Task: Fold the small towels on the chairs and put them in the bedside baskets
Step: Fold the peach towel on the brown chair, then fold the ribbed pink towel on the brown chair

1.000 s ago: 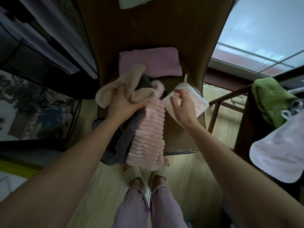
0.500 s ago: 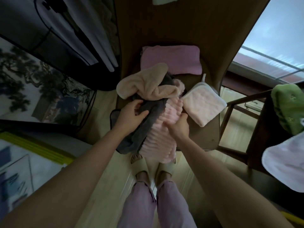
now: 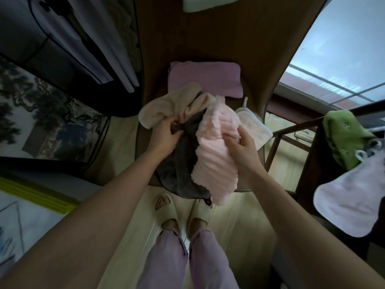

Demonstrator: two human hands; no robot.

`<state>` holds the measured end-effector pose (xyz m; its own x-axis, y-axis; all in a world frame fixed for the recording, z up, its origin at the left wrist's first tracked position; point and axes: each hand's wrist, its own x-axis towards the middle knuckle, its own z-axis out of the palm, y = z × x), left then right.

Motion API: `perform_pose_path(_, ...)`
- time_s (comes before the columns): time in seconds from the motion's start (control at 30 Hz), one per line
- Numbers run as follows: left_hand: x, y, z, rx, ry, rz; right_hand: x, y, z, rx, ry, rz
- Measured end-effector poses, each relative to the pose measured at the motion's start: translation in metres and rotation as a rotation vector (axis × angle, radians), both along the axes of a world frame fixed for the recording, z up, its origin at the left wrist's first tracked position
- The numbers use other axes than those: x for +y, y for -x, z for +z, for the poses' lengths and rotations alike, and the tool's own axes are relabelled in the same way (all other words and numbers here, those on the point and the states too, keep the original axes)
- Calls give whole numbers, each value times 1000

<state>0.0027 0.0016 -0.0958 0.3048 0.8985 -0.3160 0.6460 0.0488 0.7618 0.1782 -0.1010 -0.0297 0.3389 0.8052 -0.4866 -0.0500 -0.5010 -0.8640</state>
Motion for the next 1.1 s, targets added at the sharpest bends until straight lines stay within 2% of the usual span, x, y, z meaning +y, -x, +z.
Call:
perform_pose_path(0.2, 11, -19, 33, -20, -30, 70, 4, -17, 46, 65, -4, -29)
perform_pose_path(0.4, 30, 2, 58, 122, -66, 171, 12, -24, 72, 58, 47, -111)
perform_pose_path(0.57, 38, 5, 78, 106, 168, 161, 20, -22, 98, 156, 13, -103)
perform_pose_path(0.67, 40, 5, 105, 119, 227, 126, 27, -20, 124, 250, -27, -102)
perform_pose_path(0.73, 44, 3, 137, 24, 285, 157, 32, -21, 145, 294, -60, -85)
perform_pose_path(0.83, 52, -1, 195, -306, 396, 204, 43, -23, 184, 365, -72, -10)
perform_pose_path(0.9, 54, -5, 237, -442, 434, 162, 48, -24, 215, 350, -47, 64)
perform_pose_path(1.03, 53, -11, 308, -539, 483, -15, 50, -23, 269, 219, -34, 226)
perform_pose_path(1.1, 50, -11, 337, -493, 399, -109, 51, -24, 290, 121, -35, 316)
